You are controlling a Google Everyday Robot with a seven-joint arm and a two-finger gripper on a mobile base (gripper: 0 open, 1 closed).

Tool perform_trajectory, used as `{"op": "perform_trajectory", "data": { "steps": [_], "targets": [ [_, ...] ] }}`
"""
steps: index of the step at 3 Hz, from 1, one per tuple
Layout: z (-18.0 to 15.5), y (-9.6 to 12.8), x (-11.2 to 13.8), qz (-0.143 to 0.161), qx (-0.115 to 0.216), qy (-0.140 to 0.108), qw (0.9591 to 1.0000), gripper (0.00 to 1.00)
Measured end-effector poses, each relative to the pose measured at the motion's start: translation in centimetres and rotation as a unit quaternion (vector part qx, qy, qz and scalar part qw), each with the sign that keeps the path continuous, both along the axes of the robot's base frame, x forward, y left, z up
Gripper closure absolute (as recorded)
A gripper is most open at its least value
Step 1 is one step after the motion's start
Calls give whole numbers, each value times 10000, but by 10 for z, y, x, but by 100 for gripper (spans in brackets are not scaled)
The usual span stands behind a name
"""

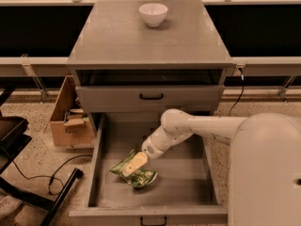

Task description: Place green jalapeno chip bag into middle drawer

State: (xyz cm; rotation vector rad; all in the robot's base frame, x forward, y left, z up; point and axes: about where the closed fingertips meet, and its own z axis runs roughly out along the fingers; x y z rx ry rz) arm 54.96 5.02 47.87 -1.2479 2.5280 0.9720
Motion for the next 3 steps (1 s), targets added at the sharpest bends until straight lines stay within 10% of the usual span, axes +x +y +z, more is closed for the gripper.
{"op": "perform_trajectory", "data": {
  "steps": [1,3],
  "targets": [
    [0,0,0,0,0,0,10000,0],
    [135,-39,-21,346,-578,-519,9964,0]
  ]
}}
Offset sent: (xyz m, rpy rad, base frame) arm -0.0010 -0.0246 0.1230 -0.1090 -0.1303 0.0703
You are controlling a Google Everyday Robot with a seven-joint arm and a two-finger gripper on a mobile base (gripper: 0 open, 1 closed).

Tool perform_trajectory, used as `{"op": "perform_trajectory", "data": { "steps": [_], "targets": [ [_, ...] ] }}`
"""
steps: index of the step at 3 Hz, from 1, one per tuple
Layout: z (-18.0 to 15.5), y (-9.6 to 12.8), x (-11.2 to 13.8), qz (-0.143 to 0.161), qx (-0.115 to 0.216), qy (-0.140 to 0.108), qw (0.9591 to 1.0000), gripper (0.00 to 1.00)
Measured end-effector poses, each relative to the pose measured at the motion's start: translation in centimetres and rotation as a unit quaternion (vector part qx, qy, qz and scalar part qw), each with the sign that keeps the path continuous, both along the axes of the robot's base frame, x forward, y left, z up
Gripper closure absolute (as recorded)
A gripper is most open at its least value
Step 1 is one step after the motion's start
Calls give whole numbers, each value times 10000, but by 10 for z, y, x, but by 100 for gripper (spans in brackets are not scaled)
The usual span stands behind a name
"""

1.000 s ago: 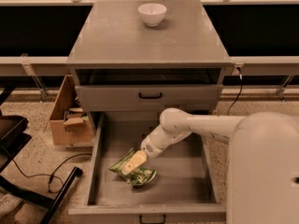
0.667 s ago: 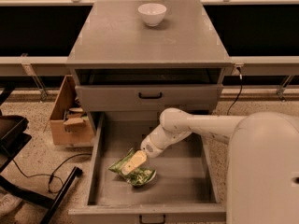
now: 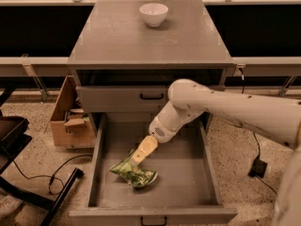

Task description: Place green jalapeno chip bag into middle drawer

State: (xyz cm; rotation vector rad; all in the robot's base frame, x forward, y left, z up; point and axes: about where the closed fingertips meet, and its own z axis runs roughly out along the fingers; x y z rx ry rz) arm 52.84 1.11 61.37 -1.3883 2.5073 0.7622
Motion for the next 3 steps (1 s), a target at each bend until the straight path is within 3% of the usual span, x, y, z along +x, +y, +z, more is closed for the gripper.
{"op": "perform_trajectory", "data": {
  "steps": [1,3],
  "targets": [
    [100,-51,-10,159,-212,-433,9987,0],
    [195,-108,-34,267,-1022,-862,9907,0]
  ]
}}
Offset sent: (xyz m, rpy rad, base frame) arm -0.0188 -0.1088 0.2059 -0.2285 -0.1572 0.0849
